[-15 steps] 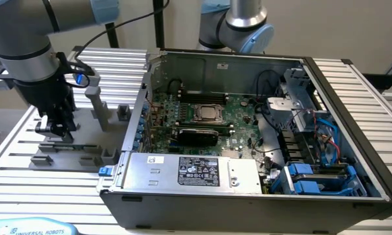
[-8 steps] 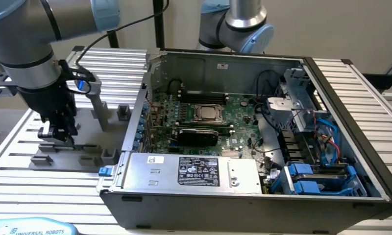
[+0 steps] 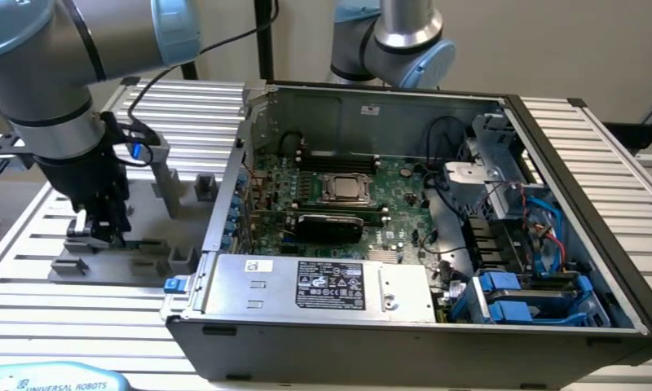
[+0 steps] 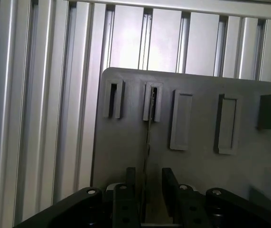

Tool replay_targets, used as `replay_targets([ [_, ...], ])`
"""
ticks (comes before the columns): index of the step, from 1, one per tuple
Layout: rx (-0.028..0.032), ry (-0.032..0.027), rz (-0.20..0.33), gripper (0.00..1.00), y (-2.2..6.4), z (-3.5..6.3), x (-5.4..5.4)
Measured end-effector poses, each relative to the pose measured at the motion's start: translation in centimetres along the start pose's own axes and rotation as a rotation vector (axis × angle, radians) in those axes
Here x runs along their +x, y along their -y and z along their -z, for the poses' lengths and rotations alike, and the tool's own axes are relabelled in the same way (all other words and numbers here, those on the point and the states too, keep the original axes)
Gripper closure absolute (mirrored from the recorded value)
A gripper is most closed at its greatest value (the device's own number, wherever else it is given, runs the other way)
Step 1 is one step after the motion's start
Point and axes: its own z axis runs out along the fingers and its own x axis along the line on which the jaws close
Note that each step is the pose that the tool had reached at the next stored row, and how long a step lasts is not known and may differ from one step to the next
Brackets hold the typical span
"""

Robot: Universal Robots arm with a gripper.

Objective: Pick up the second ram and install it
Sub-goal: 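Pick up the second ram and move it above second insertion slot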

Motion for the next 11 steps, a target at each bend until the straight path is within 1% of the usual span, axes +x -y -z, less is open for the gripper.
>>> replay_targets([
  [4,0.0000,0.0000,-0.001,0.64,-0.16,-0.51,-0.01],
  [11,0.0000,0.0004,-0.009,0.64,-0.31,-0.85,0.13],
])
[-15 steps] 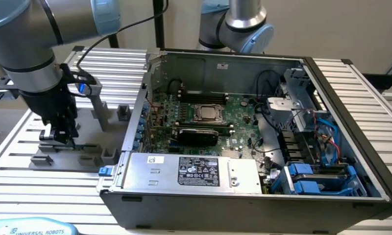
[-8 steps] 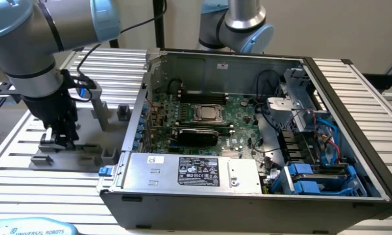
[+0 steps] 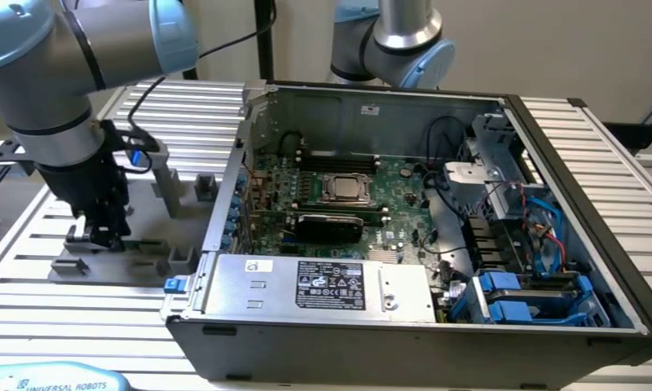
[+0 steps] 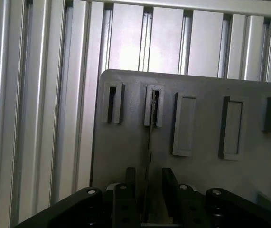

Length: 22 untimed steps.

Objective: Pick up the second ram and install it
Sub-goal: 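Pick up the second ram and move it above second insertion slot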

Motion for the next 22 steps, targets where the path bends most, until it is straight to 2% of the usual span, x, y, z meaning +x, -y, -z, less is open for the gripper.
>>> replay_targets([
  [11,0.0000,0.0007,-0.002,0.64,-0.04,-0.32,0.18],
  [12,-0.0001,0.0009,-0.003,0.65,-0.04,-0.32,0.17],
  [13,-0.0001,0.0014,-0.003,0.72,-0.04,-0.32,0.17],
  [14,0.0000,0.0019,-0.003,0.72,-0.04,-0.33,0.18],
  [15,0.0001,0.0025,-0.004,0.79,-0.04,-0.34,0.18],
  [21,0.0003,0.0066,-0.007,0.79,-0.04,-0.39,0.18],
  [22,0.0004,0.0073,-0.008,0.81,-0.04,-0.39,0.18],
])
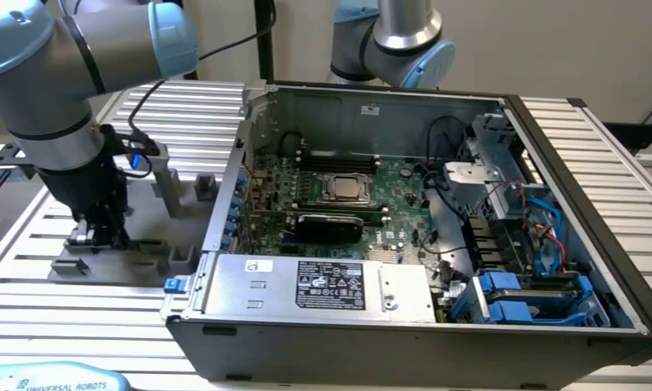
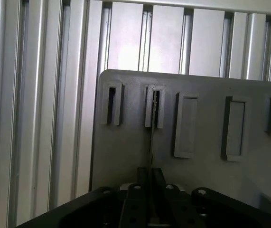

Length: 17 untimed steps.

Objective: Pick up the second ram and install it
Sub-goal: 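Pick up the second ram and move it above second insertion slot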

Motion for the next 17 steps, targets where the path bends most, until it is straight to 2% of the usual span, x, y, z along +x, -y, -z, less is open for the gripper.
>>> replay_targets([
  [1,-0.0001,0.0006,-0.001,0.87,0.00,0.00,0.00],
  [7,0.0001,0.0019,-0.009,0.87,0.00,-0.01,0.00],
  [13,0.0002,0.0040,-0.069,0.87,0.00,-0.01,0.00],
  [17,0.0005,0.0044,-0.074,0.87,0.00,0.01,0.00],
])
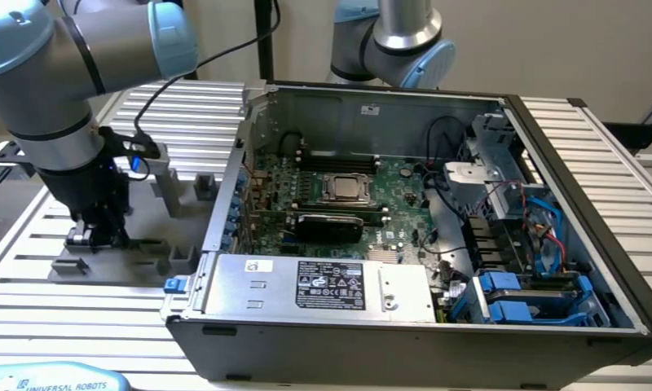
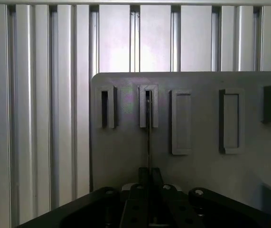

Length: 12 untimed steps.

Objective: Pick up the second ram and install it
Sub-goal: 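Pick up the second ram and move it above second insertion slot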

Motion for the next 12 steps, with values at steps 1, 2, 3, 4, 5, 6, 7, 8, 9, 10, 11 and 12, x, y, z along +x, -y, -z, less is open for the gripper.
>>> replay_targets([
  [1,-0.0001,0.0000,0.000,0.87,-0.01,0.06,0.0],
  [2,-0.0004,0.0000,0.000,0.87,-0.01,0.16,0.0],
  [3,-0.0003,0.0002,0.000,0.87,-0.01,0.28,0.0],
  [4,-0.0002,0.0003,0.000,0.87,-0.02,0.43,0.0],
  [5,-0.0003,0.0004,0.000,0.87,-0.02,0.62,0.0],
  [6,-0.0002,0.0006,0.000,0.87,-0.03,0.83,0.0],
  [7,-0.0002,0.0005,0.000,0.87,-0.04,1.07,0.0],
  [8,-0.0002,0.0006,-0.001,0.87,-0.05,1.35,0.0],
  [9,-0.0003,0.0006,0.000,0.87,-0.06,1.64,0.0],
  [10,-0.0003,0.0006,0.000,0.87,-0.07,2.01,0.0],
  [11,-0.0002,0.0006,-0.001,0.87,-0.09,2.41,0.0],
  [12,-0.0003,0.0006,0.000,0.87,-0.10,2.85,0.0],
])
